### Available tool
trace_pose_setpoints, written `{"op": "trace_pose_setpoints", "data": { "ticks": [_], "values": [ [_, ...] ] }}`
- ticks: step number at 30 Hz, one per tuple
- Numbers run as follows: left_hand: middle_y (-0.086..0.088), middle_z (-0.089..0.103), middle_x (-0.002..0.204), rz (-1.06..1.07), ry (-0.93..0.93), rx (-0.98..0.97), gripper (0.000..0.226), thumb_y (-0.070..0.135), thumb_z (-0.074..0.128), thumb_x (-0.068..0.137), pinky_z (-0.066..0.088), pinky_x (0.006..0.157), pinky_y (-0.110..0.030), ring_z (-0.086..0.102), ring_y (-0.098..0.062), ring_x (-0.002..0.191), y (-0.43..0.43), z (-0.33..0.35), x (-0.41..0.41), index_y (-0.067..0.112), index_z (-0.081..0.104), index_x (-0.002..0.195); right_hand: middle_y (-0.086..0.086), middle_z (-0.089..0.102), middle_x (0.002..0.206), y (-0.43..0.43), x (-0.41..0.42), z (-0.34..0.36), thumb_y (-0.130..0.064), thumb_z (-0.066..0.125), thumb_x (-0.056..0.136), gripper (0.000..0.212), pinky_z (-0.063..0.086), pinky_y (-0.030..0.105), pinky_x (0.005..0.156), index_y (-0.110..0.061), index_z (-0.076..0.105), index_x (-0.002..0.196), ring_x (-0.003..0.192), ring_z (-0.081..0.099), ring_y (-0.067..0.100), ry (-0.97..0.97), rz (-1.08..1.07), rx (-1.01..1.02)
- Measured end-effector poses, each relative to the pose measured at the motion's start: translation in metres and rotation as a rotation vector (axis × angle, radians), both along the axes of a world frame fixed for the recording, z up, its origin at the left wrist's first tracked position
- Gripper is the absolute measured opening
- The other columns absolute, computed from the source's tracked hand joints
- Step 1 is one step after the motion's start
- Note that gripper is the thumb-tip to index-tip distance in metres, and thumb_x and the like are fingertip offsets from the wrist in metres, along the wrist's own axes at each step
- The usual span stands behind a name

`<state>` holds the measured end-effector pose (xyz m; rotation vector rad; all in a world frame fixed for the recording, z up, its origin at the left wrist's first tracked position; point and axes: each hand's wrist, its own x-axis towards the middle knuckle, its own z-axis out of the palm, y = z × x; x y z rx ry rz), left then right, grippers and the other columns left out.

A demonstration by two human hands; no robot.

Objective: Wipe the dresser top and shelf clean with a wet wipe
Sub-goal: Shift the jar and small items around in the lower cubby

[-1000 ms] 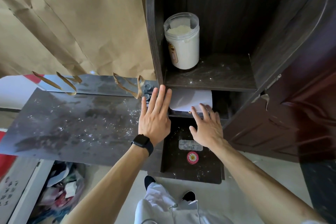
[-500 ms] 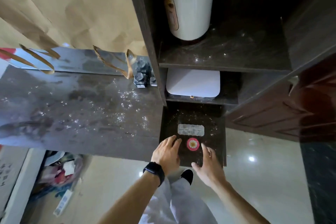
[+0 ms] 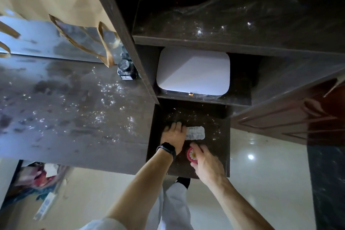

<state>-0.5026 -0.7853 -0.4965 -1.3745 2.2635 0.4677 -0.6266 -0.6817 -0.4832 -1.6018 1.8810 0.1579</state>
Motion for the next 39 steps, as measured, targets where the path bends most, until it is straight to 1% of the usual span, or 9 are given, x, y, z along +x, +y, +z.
{"op": "trace_pose_setpoints", "data": {
  "ticks": [4,9,13,16,23,28,33,37,39],
  "values": [
    [-0.014,0.047,0.133,0.065,0.011,0.043,0.061,0.044,0.058,0.086,0.043,0.094,-0.042,0.046,-0.032,0.120,0.005,0.004,0.002,0.007,0.044,0.133,0.000,0.049,0.140,0.009,-0.007,0.006,-0.045,0.067,0.089,0.068,0.050,0.035,0.099,-0.034,0.034,0.147,0.124,0.056,0.023,-0.089,-0.178,0.044],
    [-0.008,0.055,0.118,0.521,0.245,0.156,0.065,0.055,0.061,0.073,0.046,0.074,-0.033,0.059,-0.030,0.106,0.019,0.056,0.014,0.013,0.053,0.122,-0.004,0.058,0.127,0.022,-0.031,0.052,-0.044,0.076,0.081,0.062,0.052,0.030,0.094,-0.042,0.043,0.133,0.115,0.059,0.018,-0.261,-0.387,-0.035],
    [0.002,0.056,0.105,0.689,0.405,0.118,0.051,0.054,0.058,0.075,0.051,0.082,-0.036,0.062,-0.026,0.097,0.042,0.116,0.028,0.019,0.058,0.113,-0.010,0.061,0.115,0.025,-0.042,0.115,-0.044,0.080,0.077,0.059,0.044,0.006,0.076,-0.041,0.050,0.128,0.099,0.061,0.006,-0.303,-0.435,-0.225],
    [0.007,0.053,0.111,0.775,0.527,0.059,0.051,0.052,0.062,0.078,0.048,0.082,-0.030,0.061,-0.021,0.097,0.054,0.156,0.036,0.024,0.055,0.120,-0.007,0.058,0.114,0.015,-0.041,0.164,-0.039,0.081,0.078,0.059,0.041,-0.002,0.069,-0.039,0.052,0.129,0.092,0.058,0.003,-0.359,-0.468,-0.367],
    [0.014,0.052,0.108,0.998,0.883,-0.142,0.043,0.050,0.070,0.077,0.041,0.082,-0.023,0.053,-0.007,0.092,0.030,0.229,0.030,0.029,0.058,0.113,-0.002,0.050,0.121,-0.044,-0.027,0.222,-0.050,0.074,0.081,0.062,0.052,0.026,0.085,-0.036,0.045,0.134,0.106,0.057,0.015,-0.406,-0.441,-0.537],
    [0.002,0.064,0.109,1.176,0.825,-0.028,0.067,0.069,0.058,0.065,0.051,0.089,-0.033,0.063,-0.020,0.102,-0.016,0.238,0.019,0.021,0.065,0.110,0.008,0.050,0.124,-0.087,-0.017,0.233,-0.045,0.070,0.088,0.060,0.047,0.028,0.077,-0.031,0.040,0.138,0.103,0.062,0.027,-0.315,-0.345,-0.522],
    [-0.010,0.057,0.120,1.356,0.871,0.126,0.070,0.052,0.071,0.064,0.053,0.092,-0.041,0.061,-0.030,0.104,-0.042,0.231,0.005,0.009,0.056,0.117,0.011,0.045,0.136,-0.114,-0.011,0.233,-0.040,0.068,0.091,0.066,0.043,0.030,0.086,-0.029,0.034,0.146,0.119,0.055,0.031,-0.290,-0.284,-0.484],
    [-0.009,0.058,0.115,1.667,1.261,0.173,0.045,0.015,0.074,0.080,0.052,0.094,-0.039,0.060,-0.025,0.103,-0.039,0.223,-0.012,0.016,0.042,0.112,0.011,0.044,0.143,-0.126,-0.005,0.228,-0.046,0.066,0.090,0.071,0.045,0.035,0.098,-0.026,0.030,0.149,0.127,0.050,0.028,-0.310,-0.323,-0.456],
    [-0.011,0.062,0.106,1.796,1.394,0.255,0.040,0.013,0.074,0.081,0.054,0.086,-0.035,0.062,-0.022,0.093,-0.033,0.217,-0.016,0.011,0.046,0.110,0.011,0.044,0.144,-0.126,-0.004,0.223,-0.045,0.066,0.091,0.071,0.045,0.031,0.097,-0.024,0.031,0.149,0.128,0.050,0.027,-0.328,-0.335,-0.467]
  ]
}}
